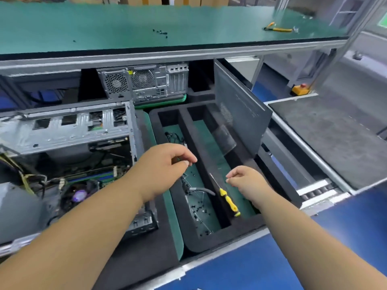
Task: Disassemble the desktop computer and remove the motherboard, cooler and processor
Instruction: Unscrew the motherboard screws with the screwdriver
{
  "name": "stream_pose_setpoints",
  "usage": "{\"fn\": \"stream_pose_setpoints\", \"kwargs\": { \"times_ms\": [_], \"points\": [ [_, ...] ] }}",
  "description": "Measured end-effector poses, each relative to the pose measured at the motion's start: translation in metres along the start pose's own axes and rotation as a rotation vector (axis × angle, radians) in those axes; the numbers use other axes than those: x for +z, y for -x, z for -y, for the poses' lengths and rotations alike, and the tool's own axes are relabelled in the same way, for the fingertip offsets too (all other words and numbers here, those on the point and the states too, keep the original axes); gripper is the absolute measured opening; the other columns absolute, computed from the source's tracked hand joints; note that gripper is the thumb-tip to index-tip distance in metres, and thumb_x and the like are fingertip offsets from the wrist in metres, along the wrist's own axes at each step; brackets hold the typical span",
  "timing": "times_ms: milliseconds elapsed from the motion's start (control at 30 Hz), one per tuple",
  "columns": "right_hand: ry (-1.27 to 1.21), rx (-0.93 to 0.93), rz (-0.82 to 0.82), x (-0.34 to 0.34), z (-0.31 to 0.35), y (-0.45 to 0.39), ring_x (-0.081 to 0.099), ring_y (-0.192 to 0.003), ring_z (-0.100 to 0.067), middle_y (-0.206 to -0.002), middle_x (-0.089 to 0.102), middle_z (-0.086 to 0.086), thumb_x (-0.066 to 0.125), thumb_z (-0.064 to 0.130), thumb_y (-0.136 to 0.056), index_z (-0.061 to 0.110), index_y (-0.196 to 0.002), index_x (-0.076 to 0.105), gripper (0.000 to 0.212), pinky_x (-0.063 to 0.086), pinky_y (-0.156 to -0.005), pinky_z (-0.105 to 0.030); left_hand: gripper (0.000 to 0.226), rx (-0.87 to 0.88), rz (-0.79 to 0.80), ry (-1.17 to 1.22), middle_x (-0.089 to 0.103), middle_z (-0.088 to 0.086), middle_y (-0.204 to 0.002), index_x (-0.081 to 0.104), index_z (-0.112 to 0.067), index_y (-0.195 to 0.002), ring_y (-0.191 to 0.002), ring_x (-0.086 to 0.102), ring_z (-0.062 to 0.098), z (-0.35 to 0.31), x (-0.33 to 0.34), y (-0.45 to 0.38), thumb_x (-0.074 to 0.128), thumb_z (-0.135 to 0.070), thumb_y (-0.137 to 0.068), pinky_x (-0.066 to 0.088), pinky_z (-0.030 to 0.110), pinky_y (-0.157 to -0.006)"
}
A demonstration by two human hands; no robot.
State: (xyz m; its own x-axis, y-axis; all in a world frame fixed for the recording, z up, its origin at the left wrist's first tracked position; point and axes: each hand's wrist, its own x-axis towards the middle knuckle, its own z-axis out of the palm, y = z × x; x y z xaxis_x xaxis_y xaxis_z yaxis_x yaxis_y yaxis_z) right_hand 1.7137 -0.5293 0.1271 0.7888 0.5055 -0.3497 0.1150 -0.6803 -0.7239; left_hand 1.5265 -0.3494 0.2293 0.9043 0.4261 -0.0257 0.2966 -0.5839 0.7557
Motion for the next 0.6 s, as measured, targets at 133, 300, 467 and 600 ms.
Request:
{"fn": "stream_pose_setpoints", "kwargs": {
  "times_ms": [133, 300, 467, 600],
  "points": [
    [0.242, 0.015, 0.131, 0.005, -0.013, -0.014, 0.060, -0.069, -0.013, -0.082, 0.062, 0.005, 0.083, 0.037, -0.072, 0.024, -0.089, 0.059, 0.032, 0.043, -0.059, -0.026, 0.027, -0.059, -0.001, 0.006, 0.071, -0.012, -0.092, 0.070, -0.043, -0.092, -0.087, 0.067, 0.013, -0.008, 0.018, -0.007, 0.055, -0.020, -0.092, 0.056, 0.038, -0.083],
    [0.490, 0.034, 0.246, 0.017, -0.016, -0.023, 0.056, -0.067, -0.015, -0.085, 0.061, 0.003, 0.087, 0.040, -0.068, 0.024, -0.091, 0.047, 0.048, 0.045, -0.059, -0.028, 0.027, -0.090, -0.037, 0.007, 0.070, -0.015, -0.092, 0.070, -0.041, -0.091, -0.085, 0.067, 0.018, -0.017, 0.025, -0.012, 0.055, -0.018, -0.091, 0.056, 0.041, -0.081],
    [0.620, -0.007, 0.287, 0.019, -0.013, -0.029, 0.056, -0.066, -0.020, -0.075, 0.061, -0.003, 0.083, 0.029, -0.071, 0.018, -0.080, 0.052, 0.034, 0.053, -0.069, -0.033, 0.027, -0.105, -0.078, 0.037, 0.069, -0.019, -0.096, 0.072, -0.038, -0.091, -0.088, 0.067, 0.013, -0.021, 0.025, -0.015, 0.056, -0.016, -0.091, 0.056, 0.038, -0.083],
    [0.447, 0.015, 0.258, 0.014, -0.002, -0.031, 0.055, -0.050, -0.019, -0.063, 0.063, -0.004, 0.069, 0.022, -0.074, 0.017, -0.075, 0.054, 0.016, 0.044, -0.047, -0.020, 0.027, -0.103, -0.084, 0.036, 0.068, -0.021, -0.098, 0.071, -0.038, -0.093, -0.088, 0.065, 0.003, -0.019, 0.022, -0.014, 0.056, -0.016, -0.092, 0.056, 0.033, -0.083]
  ]
}}
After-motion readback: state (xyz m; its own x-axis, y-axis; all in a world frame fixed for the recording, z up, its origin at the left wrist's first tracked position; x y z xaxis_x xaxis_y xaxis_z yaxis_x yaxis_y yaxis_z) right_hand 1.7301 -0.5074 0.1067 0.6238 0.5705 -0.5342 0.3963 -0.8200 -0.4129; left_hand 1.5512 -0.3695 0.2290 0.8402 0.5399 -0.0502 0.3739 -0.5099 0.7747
